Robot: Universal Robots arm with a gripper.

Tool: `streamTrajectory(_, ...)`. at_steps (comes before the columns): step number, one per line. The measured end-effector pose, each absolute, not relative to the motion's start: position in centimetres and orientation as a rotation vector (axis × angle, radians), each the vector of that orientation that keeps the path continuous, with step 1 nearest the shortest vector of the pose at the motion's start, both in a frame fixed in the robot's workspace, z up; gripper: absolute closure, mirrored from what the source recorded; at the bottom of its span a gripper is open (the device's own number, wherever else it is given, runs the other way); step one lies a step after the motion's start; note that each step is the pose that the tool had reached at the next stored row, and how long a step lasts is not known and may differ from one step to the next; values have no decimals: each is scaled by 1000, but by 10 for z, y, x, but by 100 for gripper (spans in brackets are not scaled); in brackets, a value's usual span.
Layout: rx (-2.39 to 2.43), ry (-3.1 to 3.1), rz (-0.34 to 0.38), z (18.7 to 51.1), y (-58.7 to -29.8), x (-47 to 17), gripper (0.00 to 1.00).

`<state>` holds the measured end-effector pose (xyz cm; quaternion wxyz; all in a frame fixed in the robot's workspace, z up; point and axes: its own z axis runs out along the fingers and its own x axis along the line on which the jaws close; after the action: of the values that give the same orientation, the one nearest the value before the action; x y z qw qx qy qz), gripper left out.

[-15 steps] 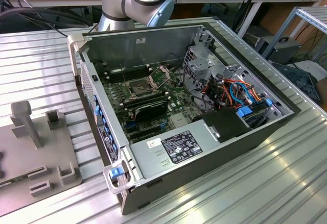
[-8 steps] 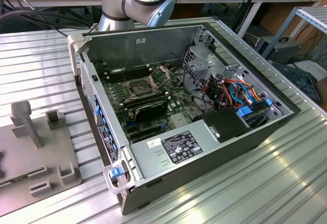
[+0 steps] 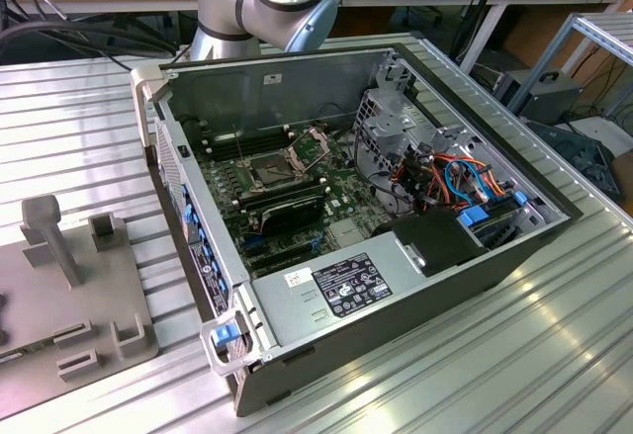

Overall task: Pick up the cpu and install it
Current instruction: 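Reach for the cpu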

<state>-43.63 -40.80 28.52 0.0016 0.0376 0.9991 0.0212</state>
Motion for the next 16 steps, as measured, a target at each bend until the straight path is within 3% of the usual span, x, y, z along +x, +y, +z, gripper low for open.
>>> streamTrajectory(16, 118, 3136, 66, 285, -413, -436, 89)
